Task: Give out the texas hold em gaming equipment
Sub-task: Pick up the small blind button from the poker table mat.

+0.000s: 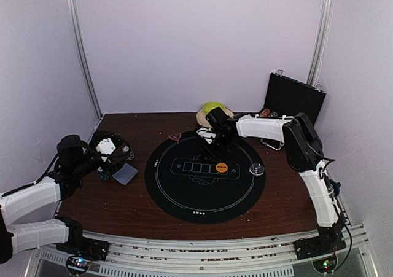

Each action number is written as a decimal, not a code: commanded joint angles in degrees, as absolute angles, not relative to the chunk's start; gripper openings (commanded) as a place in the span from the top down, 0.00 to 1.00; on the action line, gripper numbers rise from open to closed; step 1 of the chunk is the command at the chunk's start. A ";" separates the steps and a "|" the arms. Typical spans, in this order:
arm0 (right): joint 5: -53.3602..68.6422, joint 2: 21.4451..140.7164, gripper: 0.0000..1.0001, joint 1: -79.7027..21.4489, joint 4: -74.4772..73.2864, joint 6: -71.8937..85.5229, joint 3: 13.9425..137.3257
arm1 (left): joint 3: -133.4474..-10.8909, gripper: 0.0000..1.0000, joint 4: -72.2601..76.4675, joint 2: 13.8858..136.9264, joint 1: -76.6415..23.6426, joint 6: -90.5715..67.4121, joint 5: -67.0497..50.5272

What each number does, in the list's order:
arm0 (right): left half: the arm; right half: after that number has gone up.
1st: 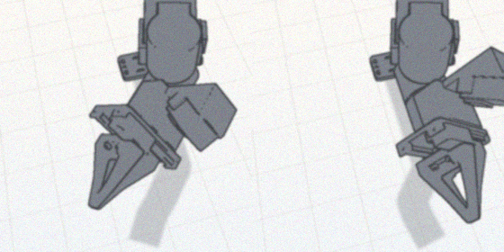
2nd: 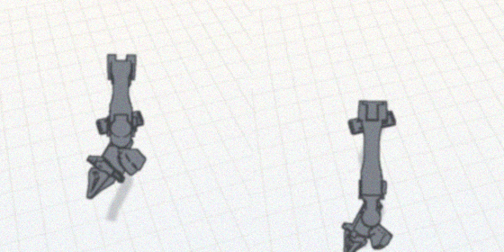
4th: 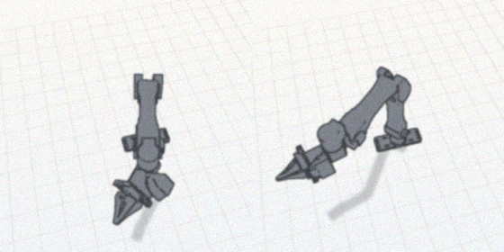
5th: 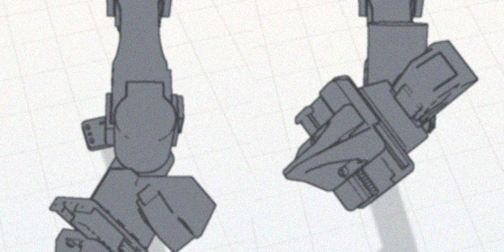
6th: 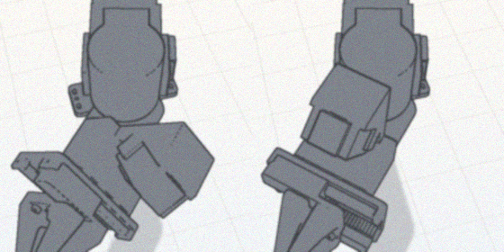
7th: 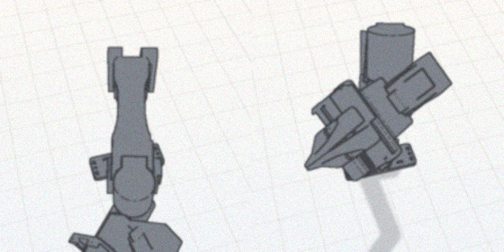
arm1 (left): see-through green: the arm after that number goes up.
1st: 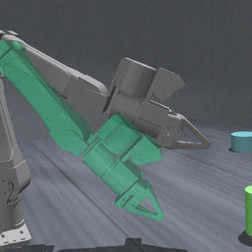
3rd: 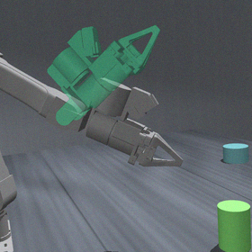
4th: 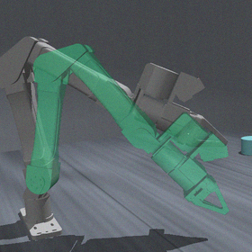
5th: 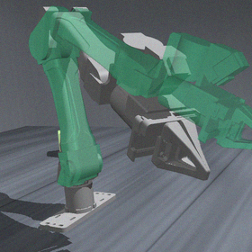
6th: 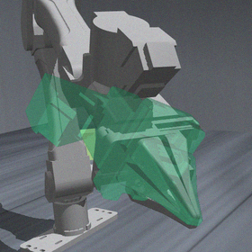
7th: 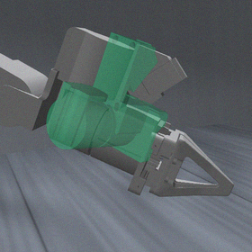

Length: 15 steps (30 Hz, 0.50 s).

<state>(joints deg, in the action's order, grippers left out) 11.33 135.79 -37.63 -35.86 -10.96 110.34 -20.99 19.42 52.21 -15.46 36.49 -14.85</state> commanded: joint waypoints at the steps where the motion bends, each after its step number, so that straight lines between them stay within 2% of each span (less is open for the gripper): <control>1: 10.73 136.72 0.36 -37.09 -37.85 -11.58 110.39 | -20.34 0.02 21.12 52.89 -15.05 37.18 -15.83; 8: 13.10 136.19 0.48 -37.09 -39.22 -13.09 109.91 | -20.39 0.02 21.15 52.83 -15.11 37.22 -15.82; 15: 13.67 135.88 0.50 -37.09 -39.66 -13.36 109.95 | -20.30 0.02 21.15 52.60 -15.11 37.27 -15.86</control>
